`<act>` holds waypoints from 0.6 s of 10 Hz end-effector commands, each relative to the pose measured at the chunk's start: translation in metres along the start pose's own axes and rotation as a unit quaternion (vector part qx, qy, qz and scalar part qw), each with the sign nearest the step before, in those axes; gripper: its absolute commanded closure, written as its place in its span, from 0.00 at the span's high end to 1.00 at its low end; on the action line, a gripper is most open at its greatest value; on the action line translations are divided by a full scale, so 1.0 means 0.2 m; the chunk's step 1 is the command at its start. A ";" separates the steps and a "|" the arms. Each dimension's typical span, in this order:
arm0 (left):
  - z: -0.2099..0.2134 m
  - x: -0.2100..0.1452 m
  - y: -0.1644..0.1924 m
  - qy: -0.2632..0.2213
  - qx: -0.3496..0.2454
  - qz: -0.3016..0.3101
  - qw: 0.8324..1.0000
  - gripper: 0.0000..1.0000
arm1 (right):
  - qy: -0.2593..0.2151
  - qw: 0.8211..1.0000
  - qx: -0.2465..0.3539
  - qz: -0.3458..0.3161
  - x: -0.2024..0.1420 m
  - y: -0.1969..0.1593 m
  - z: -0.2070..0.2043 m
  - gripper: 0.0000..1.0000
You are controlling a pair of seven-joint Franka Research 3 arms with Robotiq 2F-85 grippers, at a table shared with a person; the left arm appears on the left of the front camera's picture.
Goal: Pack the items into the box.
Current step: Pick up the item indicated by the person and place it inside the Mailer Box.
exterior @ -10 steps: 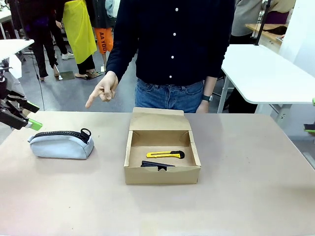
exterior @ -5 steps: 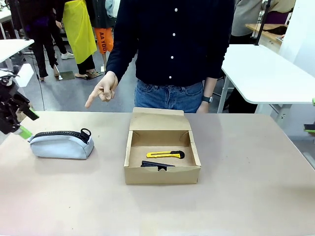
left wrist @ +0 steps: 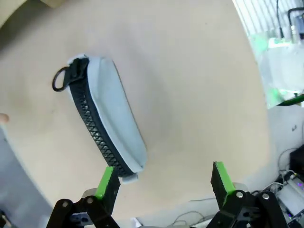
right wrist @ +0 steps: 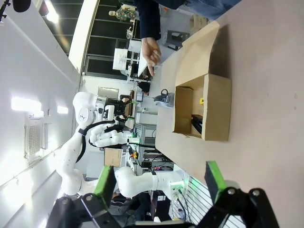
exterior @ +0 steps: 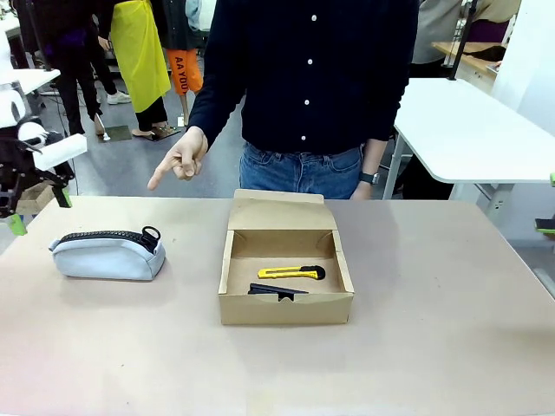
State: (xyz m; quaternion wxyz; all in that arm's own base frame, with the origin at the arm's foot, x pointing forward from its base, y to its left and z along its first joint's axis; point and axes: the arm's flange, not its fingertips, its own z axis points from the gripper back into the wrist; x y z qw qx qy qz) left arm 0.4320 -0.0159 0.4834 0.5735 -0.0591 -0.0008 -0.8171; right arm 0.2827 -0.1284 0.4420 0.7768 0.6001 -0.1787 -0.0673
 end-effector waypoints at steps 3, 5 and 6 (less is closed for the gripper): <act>-0.03 -0.08 0.08 -0.031 0.045 0.064 0.996 1.00 | 0.006 1.000 -0.002 -0.006 0.00 0.02 0.01 1.00; -0.06 -0.08 0.11 -0.039 0.077 0.085 0.993 1.00 | 0.006 1.000 -0.002 -0.006 0.00 0.02 0.01 1.00; -0.06 -0.08 0.11 -0.038 0.082 0.088 0.992 1.00 | 0.006 1.000 -0.002 -0.006 0.00 0.02 0.01 1.00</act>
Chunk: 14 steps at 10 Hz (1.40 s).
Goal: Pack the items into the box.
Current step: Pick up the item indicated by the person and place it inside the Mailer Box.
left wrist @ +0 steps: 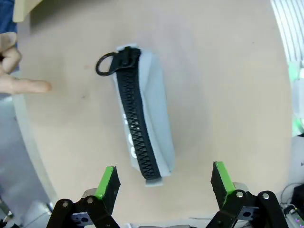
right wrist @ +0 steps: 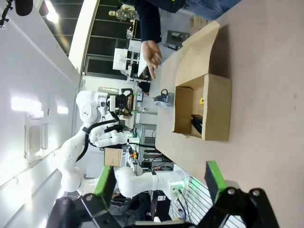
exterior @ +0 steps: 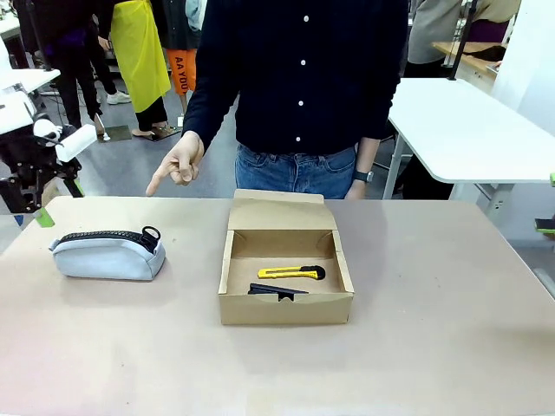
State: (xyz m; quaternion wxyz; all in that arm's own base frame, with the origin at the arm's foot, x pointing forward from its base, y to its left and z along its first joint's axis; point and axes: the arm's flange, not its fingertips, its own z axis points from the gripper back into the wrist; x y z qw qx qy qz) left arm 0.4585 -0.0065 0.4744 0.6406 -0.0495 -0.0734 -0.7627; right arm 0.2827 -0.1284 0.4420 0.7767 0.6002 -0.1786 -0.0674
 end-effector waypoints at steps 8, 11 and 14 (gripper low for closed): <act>-0.23 0.00 0.04 0.011 0.028 0.023 0.999 1.00 | 0.006 1.000 -0.002 -0.006 0.00 0.02 0.01 1.00; -0.40 0.02 0.06 0.012 -0.005 0.015 1.000 1.00 | 0.006 1.000 -0.002 -0.006 0.00 0.02 0.01 1.00; -0.56 0.02 0.12 0.015 -0.018 0.039 0.999 1.00 | 0.006 1.000 -0.002 -0.006 0.00 0.02 0.01 1.00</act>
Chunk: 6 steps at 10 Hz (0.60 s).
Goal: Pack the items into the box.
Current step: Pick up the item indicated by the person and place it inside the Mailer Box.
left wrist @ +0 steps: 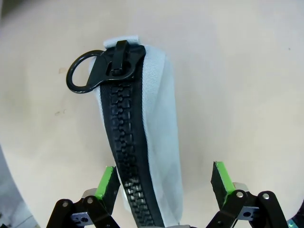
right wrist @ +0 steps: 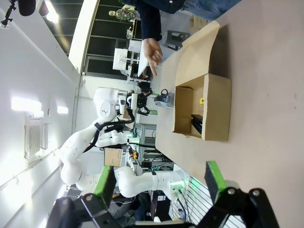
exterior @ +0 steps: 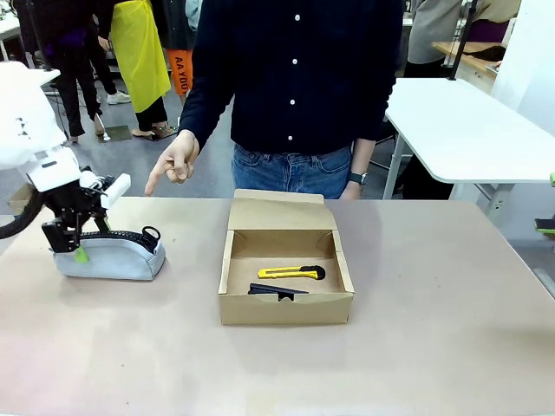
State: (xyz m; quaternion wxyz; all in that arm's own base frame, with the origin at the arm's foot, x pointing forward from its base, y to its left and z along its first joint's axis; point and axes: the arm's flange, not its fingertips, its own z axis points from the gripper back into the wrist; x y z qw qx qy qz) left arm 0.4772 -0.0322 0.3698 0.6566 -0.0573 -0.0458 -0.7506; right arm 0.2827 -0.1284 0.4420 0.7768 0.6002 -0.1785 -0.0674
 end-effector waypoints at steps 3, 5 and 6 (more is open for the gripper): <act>-0.11 0.01 0.07 0.011 0.007 0.029 1.000 1.00 | 0.006 1.000 -0.002 -0.006 0.00 0.02 0.01 1.00; -0.12 0.01 0.08 0.012 0.005 0.032 0.999 1.00 | 0.006 1.000 -0.002 -0.006 0.00 0.02 0.01 1.00; -0.12 0.00 0.08 0.019 0.010 0.034 0.999 1.00 | 0.006 1.000 -0.002 -0.006 0.00 0.02 0.01 1.00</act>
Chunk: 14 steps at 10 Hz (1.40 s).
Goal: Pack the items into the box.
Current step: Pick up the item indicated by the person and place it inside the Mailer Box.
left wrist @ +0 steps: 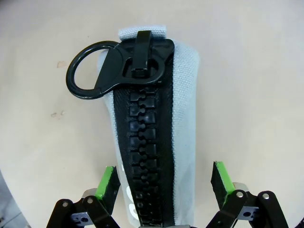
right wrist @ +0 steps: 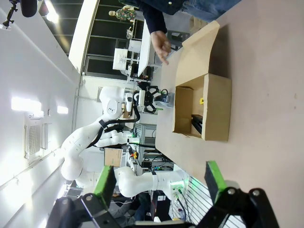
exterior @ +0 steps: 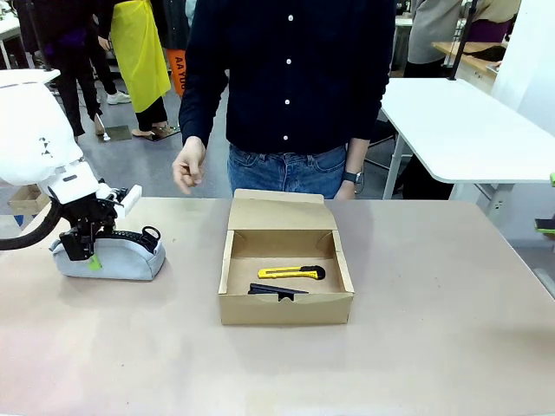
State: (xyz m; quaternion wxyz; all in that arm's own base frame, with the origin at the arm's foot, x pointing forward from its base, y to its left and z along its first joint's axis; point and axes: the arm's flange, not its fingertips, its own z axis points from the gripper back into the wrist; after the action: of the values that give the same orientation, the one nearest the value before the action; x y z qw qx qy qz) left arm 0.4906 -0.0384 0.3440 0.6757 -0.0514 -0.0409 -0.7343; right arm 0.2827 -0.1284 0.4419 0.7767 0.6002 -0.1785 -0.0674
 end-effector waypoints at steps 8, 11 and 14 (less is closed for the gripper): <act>0.08 0.00 -0.02 0.024 0.011 0.017 1.000 0.00 | 0.006 1.000 -0.002 -0.006 0.00 0.02 0.01 1.00; 0.12 -0.01 -0.06 0.022 -0.002 0.028 0.999 0.00 | 0.006 1.000 -0.002 -0.006 0.00 0.02 0.01 1.00; 0.43 -0.02 -0.15 -0.006 -0.010 0.080 0.997 0.00 | 0.006 1.000 -0.002 -0.006 0.00 0.02 0.01 1.00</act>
State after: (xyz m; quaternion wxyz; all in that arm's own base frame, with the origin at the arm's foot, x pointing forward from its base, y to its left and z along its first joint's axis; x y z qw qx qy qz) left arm 0.4739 -0.0256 0.3942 0.7105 -0.0494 -0.0312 -0.7013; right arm 0.2827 -0.1283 0.4418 0.7767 0.6003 -0.1782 -0.0674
